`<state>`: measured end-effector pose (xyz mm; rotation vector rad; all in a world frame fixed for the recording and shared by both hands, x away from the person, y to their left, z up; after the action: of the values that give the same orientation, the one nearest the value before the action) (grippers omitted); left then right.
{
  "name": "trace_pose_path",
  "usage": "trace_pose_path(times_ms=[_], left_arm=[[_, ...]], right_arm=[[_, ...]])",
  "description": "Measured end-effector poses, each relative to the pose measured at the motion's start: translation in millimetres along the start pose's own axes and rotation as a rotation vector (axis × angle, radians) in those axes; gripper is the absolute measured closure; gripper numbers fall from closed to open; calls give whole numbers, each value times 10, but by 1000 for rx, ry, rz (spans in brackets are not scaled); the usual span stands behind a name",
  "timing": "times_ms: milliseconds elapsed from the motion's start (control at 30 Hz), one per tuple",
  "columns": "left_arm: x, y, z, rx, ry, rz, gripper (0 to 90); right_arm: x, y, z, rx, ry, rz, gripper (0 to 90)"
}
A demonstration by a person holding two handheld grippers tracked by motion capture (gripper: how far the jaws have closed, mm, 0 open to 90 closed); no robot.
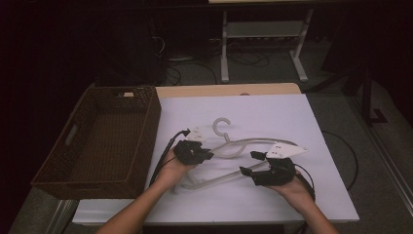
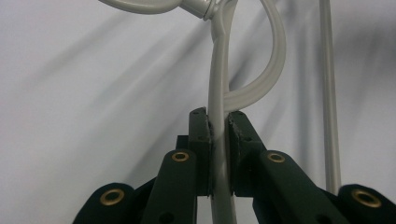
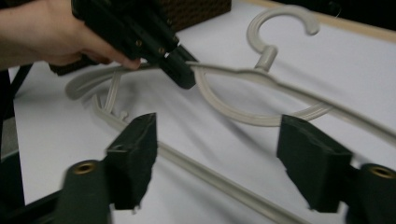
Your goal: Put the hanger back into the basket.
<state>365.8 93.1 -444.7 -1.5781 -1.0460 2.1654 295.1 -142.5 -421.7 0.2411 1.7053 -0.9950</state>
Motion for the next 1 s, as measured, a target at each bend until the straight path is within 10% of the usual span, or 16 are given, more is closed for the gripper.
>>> trace_pose_path(times_ms=[400, 1000], left_arm=[[-165, -191, 54, -22, -9, 43, 821], [-446, -606, 63, -83, -29, 37, 821]], right_arm=[[-249, -405, 142, 69, 24, 206, 89], [-298, -513, 202, 83, 41, 246, 89]])
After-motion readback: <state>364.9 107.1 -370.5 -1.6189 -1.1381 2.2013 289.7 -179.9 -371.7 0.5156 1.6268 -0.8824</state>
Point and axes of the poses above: each handheld gripper's, and its own axes: y roughly forward along the jaws, x roughly out of its underside, z roughly to its right, the point moved 4 cm from there along y, roughly forward along the jaws, and after that the axes turned 8 degrees about x, right-handed, at the moved point
